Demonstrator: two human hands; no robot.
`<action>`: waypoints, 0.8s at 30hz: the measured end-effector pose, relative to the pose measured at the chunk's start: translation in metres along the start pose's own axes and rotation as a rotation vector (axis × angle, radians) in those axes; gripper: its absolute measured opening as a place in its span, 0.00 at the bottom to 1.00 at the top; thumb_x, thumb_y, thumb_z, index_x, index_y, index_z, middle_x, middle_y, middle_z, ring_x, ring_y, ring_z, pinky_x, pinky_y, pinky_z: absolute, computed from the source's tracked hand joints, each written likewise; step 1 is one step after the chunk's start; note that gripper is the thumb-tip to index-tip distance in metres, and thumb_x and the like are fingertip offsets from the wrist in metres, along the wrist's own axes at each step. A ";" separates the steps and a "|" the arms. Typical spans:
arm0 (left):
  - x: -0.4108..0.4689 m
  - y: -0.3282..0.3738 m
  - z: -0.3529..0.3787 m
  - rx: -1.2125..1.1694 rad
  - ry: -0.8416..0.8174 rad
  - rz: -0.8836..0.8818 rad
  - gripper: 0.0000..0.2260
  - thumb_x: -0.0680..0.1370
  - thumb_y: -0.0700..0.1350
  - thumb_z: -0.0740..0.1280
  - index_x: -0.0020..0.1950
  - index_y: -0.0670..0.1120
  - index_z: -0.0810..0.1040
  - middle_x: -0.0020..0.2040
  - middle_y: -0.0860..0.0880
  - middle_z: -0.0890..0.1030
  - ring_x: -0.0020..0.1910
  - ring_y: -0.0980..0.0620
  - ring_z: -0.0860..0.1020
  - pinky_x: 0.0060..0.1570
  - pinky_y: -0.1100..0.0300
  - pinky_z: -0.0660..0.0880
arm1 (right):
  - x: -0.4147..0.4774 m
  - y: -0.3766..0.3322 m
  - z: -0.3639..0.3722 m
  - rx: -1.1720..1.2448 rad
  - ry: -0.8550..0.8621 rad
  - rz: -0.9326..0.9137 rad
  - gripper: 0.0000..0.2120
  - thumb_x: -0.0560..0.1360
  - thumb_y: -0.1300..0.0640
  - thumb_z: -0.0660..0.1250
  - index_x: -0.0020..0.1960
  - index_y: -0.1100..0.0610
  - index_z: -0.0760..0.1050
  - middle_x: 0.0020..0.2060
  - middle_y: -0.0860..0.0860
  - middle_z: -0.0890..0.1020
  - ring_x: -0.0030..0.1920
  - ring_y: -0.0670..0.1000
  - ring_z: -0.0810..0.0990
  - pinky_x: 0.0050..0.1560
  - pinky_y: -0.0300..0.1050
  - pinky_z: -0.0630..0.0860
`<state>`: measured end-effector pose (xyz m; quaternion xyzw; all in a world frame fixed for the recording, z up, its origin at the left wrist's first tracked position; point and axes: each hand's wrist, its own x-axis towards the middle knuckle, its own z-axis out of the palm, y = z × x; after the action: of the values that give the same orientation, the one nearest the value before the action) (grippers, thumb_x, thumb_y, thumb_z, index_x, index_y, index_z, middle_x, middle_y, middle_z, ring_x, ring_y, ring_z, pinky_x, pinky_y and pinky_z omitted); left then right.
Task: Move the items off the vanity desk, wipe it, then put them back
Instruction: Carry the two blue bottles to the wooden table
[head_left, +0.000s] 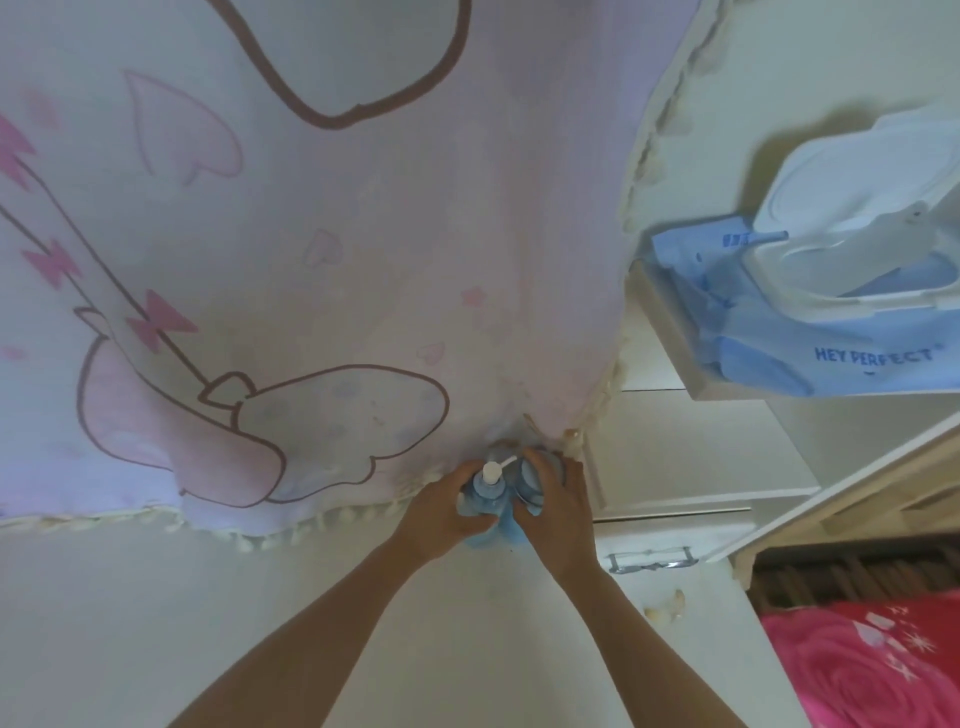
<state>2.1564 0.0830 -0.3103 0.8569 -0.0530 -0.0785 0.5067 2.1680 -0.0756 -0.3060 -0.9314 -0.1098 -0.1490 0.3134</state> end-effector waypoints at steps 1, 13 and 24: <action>-0.003 -0.001 -0.001 0.003 0.004 0.007 0.24 0.60 0.61 0.63 0.55 0.64 0.65 0.49 0.61 0.75 0.45 0.67 0.73 0.44 0.72 0.67 | -0.001 0.000 0.000 0.011 0.002 -0.002 0.31 0.64 0.60 0.76 0.58 0.46 0.63 0.52 0.61 0.77 0.51 0.63 0.77 0.51 0.50 0.75; -0.047 -0.026 -0.023 -0.028 0.258 -0.074 0.26 0.58 0.63 0.63 0.56 0.62 0.66 0.48 0.59 0.77 0.43 0.59 0.74 0.42 0.72 0.69 | -0.024 -0.021 0.005 -0.014 -0.117 -0.153 0.38 0.56 0.62 0.80 0.60 0.47 0.66 0.48 0.55 0.80 0.47 0.57 0.81 0.39 0.41 0.78; -0.095 -0.029 -0.019 -0.103 0.426 -0.149 0.24 0.65 0.46 0.72 0.56 0.62 0.70 0.46 0.59 0.77 0.44 0.57 0.75 0.42 0.64 0.70 | -0.038 -0.039 -0.017 0.041 -0.215 -0.012 0.31 0.68 0.54 0.73 0.68 0.49 0.67 0.56 0.56 0.77 0.55 0.55 0.77 0.49 0.43 0.75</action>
<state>2.0675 0.1298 -0.3191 0.8286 0.1226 0.0645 0.5425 2.1173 -0.0598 -0.2852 -0.9348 -0.1513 -0.0480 0.3177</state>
